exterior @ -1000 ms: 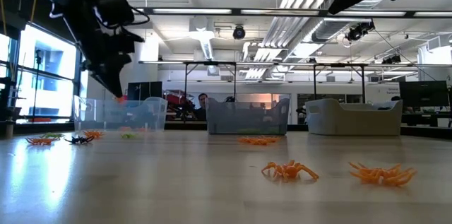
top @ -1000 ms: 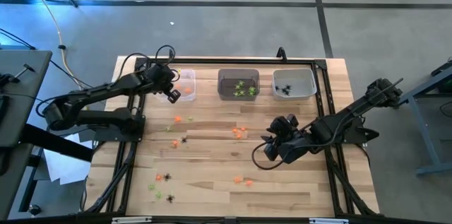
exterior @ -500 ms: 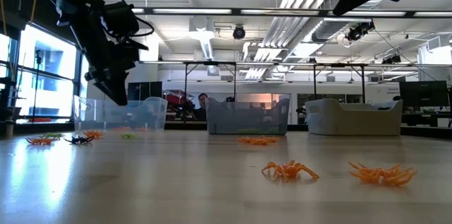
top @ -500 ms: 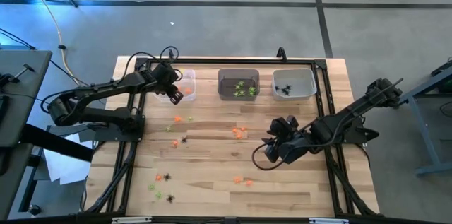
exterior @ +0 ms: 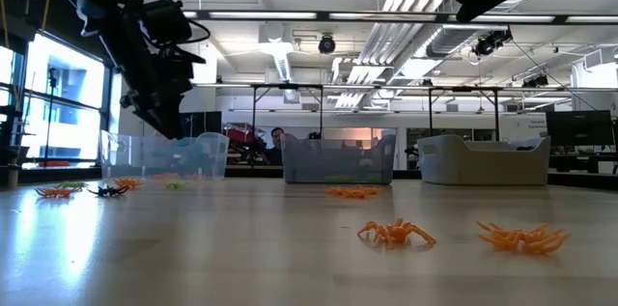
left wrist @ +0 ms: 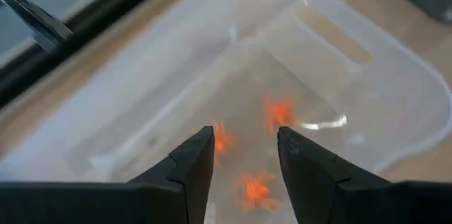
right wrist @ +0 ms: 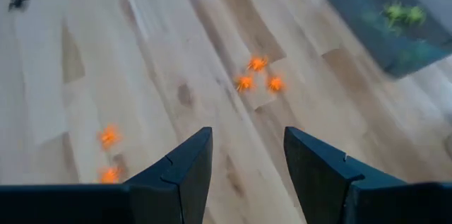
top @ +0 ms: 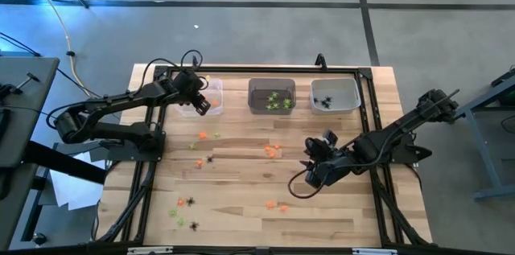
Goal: Sort Halloween decoration
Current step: Put the orange spider toy into the transparent bin
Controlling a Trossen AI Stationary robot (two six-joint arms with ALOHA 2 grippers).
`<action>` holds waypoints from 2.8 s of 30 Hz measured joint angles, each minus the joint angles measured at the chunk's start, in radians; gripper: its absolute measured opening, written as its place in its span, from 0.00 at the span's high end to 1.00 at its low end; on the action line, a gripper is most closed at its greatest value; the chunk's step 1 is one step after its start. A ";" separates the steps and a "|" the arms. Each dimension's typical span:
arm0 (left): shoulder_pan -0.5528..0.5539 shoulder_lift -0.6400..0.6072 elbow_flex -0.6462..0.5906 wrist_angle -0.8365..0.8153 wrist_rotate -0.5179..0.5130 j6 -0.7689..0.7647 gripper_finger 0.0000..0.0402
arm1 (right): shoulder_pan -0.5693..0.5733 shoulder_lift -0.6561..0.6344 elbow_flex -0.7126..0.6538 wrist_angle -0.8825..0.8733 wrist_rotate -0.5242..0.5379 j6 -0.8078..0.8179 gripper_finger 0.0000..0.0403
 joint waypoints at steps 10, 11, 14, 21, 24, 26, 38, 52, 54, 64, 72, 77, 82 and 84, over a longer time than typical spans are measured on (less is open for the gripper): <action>0.000 0.000 0.000 0.139 -0.012 -0.072 0.65 | -0.005 0.000 0.000 0.005 -0.111 0.080 0.57; 0.000 0.000 0.000 0.150 -0.012 -0.081 0.65 | -0.011 0.000 0.000 0.013 -0.118 0.080 0.57; 0.000 0.000 0.000 0.190 -0.012 -0.095 0.65 | -0.039 0.000 0.000 0.035 -0.148 0.080 0.57; 0.000 -0.001 0.000 0.316 -0.016 -0.098 0.65 | -0.071 0.000 0.000 0.037 -0.153 0.080 0.57; 0.000 -0.001 0.001 0.405 -0.005 -0.113 0.65 | -0.074 0.000 0.000 0.037 -0.149 0.080 0.57; 0.000 -0.001 0.001 0.447 0.020 -0.116 0.65 | -0.072 0.000 0.000 0.037 -0.150 0.080 0.57; -0.001 -0.001 0.001 0.509 0.045 -0.105 0.65 | -0.072 0.000 0.000 0.037 -0.150 0.080 0.57; 0.000 0.000 0.001 0.595 0.043 -0.106 0.65 | -0.072 0.000 0.000 0.037 -0.150 0.080 0.57; -0.001 -0.002 0.002 0.613 0.044 -0.113 0.65 | -0.072 0.000 0.000 0.037 -0.150 0.080 0.57; -0.006 0.015 0.001 0.694 0.062 -0.167 0.65 | -0.072 0.000 0.000 0.038 -0.150 0.080 0.57; -0.007 0.015 0.001 0.739 0.068 -0.158 0.65 | -0.072 0.000 0.000 0.038 -0.150 0.080 0.57; -0.007 0.015 0.001 0.749 0.077 -0.158 0.65 | -0.072 0.000 0.000 0.038 -0.150 0.080 0.57; -0.007 0.015 0.001 0.748 0.138 -0.158 0.65 | -0.072 0.000 0.000 0.038 -0.150 0.080 0.57; -0.007 0.015 0.001 0.746 0.164 -0.159 0.65 | -0.072 0.000 0.000 0.038 -0.150 0.080 0.57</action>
